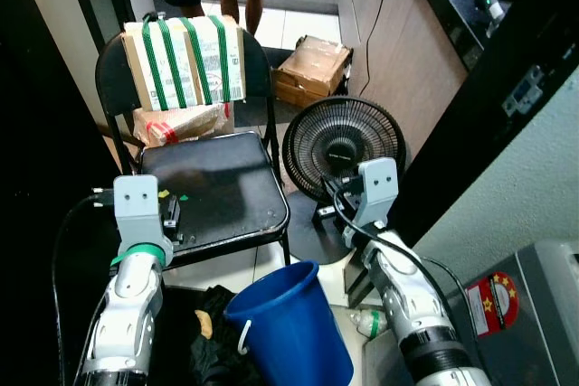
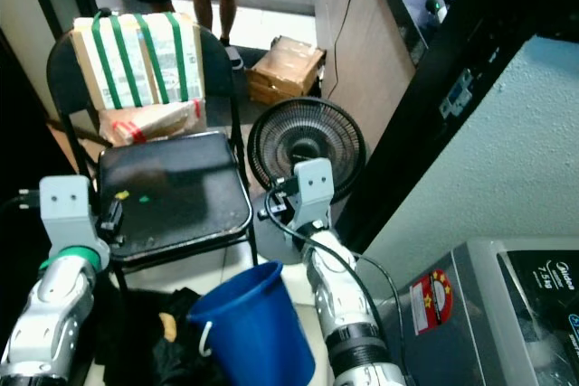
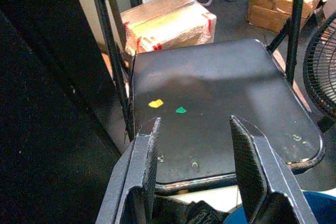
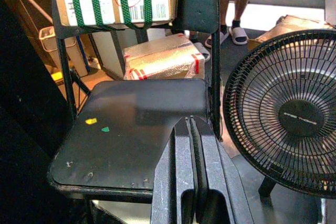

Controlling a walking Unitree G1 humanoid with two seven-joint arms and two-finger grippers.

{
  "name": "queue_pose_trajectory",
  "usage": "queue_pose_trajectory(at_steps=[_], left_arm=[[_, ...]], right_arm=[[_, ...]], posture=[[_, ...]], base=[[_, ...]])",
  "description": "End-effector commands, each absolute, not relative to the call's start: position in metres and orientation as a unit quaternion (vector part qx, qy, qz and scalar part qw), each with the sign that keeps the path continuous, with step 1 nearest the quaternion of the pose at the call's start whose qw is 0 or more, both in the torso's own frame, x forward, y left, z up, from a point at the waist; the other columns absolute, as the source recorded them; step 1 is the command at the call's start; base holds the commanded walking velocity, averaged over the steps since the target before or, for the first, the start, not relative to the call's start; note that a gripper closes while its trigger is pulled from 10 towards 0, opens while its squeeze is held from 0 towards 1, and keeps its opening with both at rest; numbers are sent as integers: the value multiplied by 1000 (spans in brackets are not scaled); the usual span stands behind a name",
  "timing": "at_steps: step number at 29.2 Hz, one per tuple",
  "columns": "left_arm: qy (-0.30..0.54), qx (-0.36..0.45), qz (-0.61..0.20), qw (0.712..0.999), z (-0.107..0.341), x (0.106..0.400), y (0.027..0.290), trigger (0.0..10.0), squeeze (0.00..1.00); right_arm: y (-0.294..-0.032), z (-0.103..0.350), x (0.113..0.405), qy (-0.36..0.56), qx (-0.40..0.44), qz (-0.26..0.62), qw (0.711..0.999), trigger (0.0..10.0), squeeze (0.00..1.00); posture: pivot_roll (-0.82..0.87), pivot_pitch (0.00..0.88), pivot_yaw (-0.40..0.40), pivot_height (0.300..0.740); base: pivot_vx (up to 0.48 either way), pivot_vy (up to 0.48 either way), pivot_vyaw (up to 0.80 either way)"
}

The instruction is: Clothes washing

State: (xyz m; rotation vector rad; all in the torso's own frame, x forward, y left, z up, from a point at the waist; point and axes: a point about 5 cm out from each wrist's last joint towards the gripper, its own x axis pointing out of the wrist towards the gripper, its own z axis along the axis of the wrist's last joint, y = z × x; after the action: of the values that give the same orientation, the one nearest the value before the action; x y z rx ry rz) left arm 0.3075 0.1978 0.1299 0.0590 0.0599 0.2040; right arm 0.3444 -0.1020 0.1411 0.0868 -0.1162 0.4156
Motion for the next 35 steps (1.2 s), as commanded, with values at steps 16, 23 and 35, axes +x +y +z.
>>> queue_pose_trajectory(at_steps=[16,23,35], left_arm=[[34,45,87,995,119,310,185,10000,0],[-10,21,66,998,126,299,191,10000,0],[4,-6,67,998,117,293,212,10000,0]], right_arm=[[-105,133,340,-50,32,205,977,10000,0],[-110,127,330,-58,41,206,976,10000,0],[-147,113,318,-57,64,61,994,10000,0]], posture=[[100,37,-53,740],[112,42,-45,740],[73,72,92,740]], base=[[0,0,0],[0,0,0],[0,0,0]])
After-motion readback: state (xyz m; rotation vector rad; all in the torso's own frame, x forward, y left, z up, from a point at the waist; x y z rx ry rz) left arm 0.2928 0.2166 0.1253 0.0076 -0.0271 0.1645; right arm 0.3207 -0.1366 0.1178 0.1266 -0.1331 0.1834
